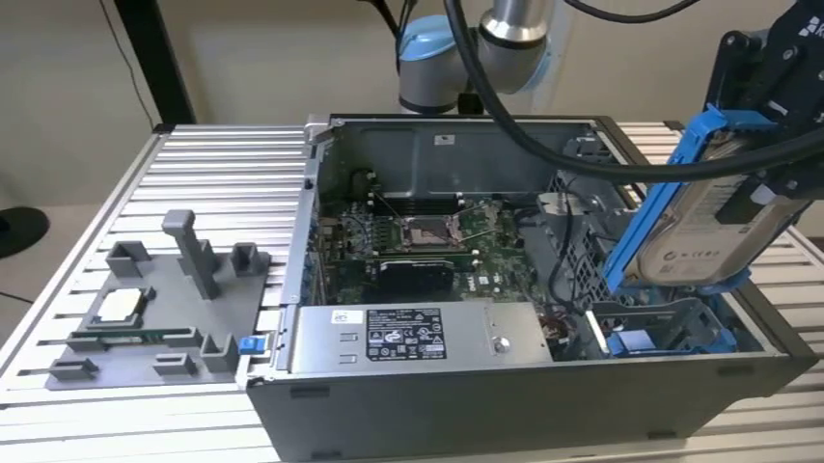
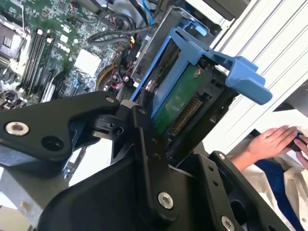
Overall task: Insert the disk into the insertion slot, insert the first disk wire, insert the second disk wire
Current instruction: 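Insert the disk into the insertion slot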
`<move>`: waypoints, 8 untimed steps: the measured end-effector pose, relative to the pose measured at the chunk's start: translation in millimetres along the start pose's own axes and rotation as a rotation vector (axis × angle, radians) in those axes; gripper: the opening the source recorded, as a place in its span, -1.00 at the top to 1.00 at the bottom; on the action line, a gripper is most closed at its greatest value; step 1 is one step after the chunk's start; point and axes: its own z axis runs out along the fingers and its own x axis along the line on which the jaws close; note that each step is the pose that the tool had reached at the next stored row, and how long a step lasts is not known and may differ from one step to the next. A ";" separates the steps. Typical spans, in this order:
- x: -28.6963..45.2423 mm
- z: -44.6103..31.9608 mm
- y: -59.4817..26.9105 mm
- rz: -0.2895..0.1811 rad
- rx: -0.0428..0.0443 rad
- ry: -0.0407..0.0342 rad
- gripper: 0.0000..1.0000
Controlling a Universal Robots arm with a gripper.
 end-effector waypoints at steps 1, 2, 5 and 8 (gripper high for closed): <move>0.1 1.1 -0.5 0.000 0.0000 0.0003 1.00; 0.2 2.3 -0.9 0.000 0.0000 0.0004 1.00; 0.5 6.4 -1.9 -0.001 0.0000 0.0002 1.00; 0.8 9.9 -4.0 -0.002 0.0000 0.0002 1.00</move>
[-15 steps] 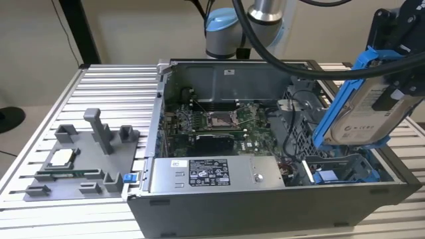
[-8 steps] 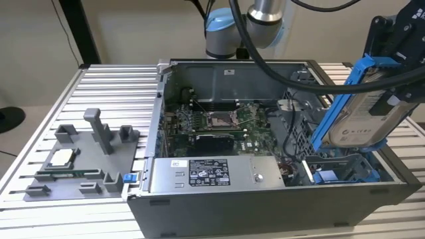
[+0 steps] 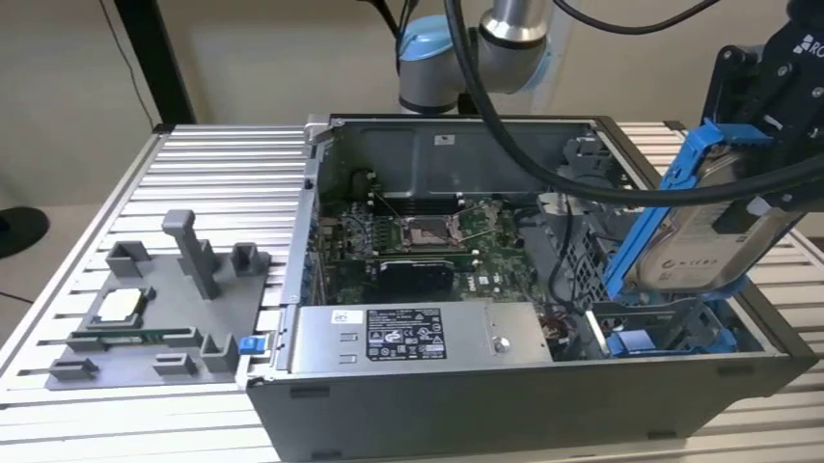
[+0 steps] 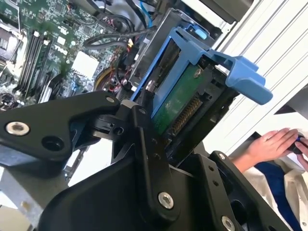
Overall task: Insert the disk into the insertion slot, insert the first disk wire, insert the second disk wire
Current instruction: 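Insert the disk into the insertion slot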
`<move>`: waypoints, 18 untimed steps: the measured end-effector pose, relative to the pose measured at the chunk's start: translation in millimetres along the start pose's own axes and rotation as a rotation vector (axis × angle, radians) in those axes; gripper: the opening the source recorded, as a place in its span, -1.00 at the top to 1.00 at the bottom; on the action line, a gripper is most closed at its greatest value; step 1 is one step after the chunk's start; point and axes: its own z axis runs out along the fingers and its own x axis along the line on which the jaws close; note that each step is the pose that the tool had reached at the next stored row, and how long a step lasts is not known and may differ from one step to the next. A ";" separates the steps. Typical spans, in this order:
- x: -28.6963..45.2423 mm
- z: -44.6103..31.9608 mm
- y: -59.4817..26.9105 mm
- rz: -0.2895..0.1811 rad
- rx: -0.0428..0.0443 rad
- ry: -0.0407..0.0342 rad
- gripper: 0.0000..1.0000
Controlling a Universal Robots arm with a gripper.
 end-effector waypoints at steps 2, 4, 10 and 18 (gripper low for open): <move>0.2 2.2 -1.2 -0.001 0.0000 0.0003 1.00; 0.5 4.7 -2.0 -0.002 0.0000 0.0004 1.00; 0.9 9.5 -3.5 -0.004 -0.0001 0.0004 1.00; 0.9 11.1 -4.3 -0.004 -0.0001 0.0001 1.00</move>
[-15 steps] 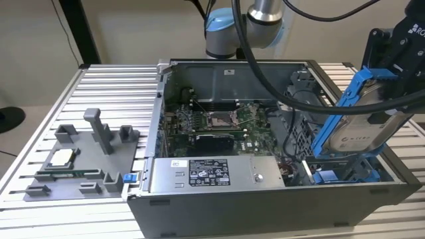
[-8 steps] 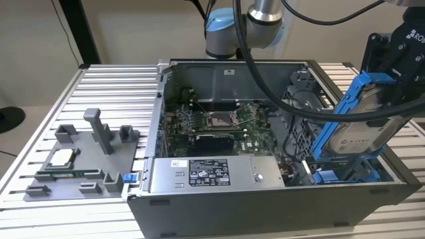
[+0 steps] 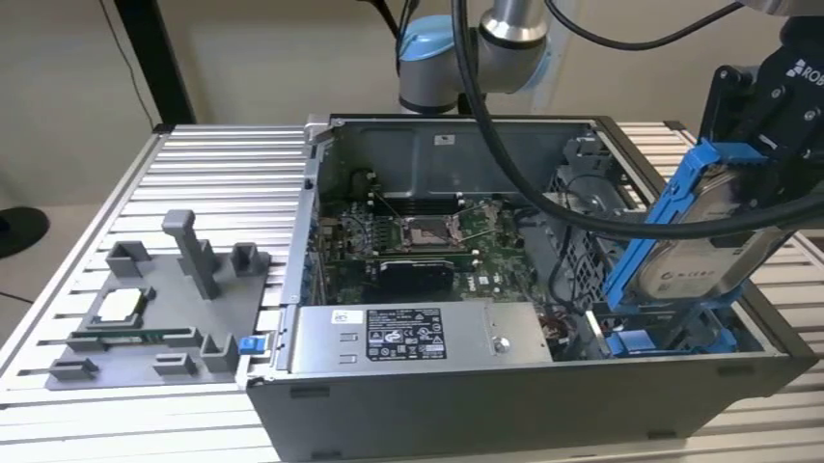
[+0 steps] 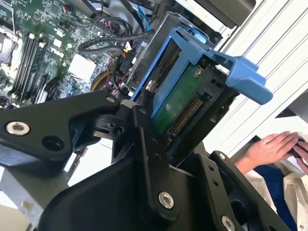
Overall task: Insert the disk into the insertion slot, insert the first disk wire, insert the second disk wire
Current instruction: 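Insert the disk into the insertion slot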
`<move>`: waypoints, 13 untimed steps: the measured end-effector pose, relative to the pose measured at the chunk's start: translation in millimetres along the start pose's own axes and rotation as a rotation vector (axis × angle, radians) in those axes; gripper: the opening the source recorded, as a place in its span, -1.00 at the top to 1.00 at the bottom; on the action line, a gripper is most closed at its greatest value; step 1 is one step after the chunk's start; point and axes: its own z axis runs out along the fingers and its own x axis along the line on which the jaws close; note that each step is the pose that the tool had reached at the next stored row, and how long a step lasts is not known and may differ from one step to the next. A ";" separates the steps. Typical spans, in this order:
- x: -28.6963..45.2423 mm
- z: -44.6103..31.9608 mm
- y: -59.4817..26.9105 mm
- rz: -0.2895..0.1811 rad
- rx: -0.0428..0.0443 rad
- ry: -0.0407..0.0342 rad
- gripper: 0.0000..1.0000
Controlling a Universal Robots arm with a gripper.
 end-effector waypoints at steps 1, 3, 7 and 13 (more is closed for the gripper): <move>0.0 0.7 -0.7 0.000 0.0000 0.0002 1.00; 0.1 2.5 -2.2 0.000 0.0000 0.0002 1.00; 0.2 7.9 -3.8 0.000 0.0000 0.0004 1.00; 0.5 17.1 -4.4 0.000 0.0000 -0.0017 1.00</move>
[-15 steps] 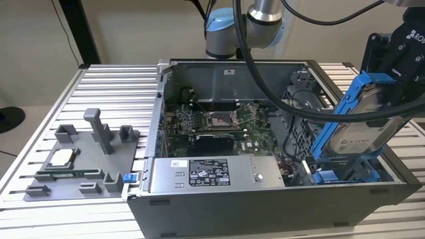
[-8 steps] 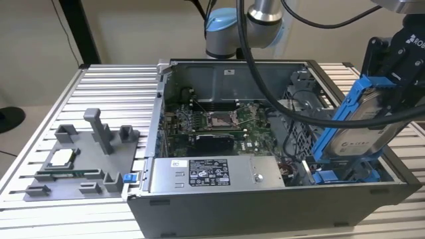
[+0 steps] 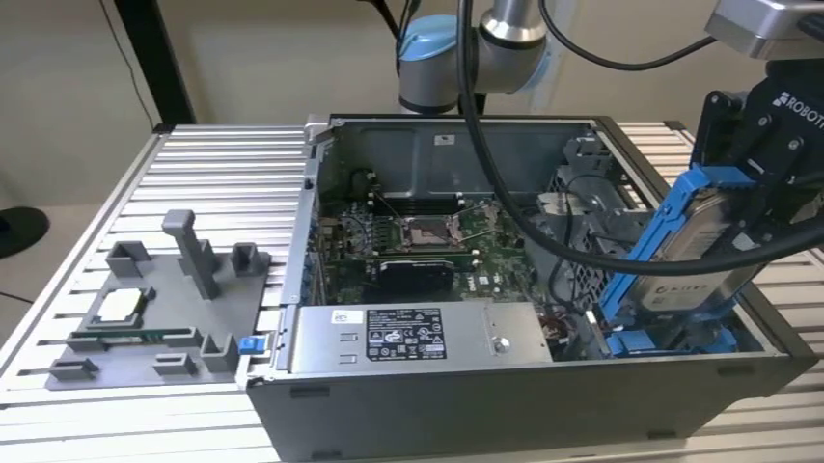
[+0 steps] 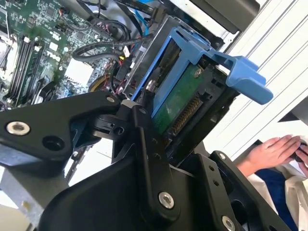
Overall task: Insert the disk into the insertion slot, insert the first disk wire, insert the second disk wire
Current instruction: 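Insert the disk into the insertion slot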
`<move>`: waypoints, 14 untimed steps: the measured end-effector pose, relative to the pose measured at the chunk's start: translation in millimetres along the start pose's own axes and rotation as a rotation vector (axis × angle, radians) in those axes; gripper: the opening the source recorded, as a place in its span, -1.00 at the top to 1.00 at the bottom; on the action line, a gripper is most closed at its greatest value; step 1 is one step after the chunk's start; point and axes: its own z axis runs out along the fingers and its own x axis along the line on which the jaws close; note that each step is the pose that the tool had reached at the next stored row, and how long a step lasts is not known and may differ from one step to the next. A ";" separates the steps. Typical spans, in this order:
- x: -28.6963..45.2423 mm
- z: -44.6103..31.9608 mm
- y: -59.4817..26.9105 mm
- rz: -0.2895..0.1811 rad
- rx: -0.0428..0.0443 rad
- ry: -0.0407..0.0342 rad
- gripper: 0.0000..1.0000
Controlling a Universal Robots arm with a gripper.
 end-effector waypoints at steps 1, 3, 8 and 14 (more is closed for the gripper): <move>0.0 1.6 -0.1 0.000 0.0000 -0.0008 1.00; 0.1 3.9 -0.1 0.000 0.0000 -0.0013 1.00; 0.2 8.1 -1.5 0.000 0.0000 -0.0020 1.00; 0.3 13.2 -2.1 0.000 0.0000 -0.0033 1.00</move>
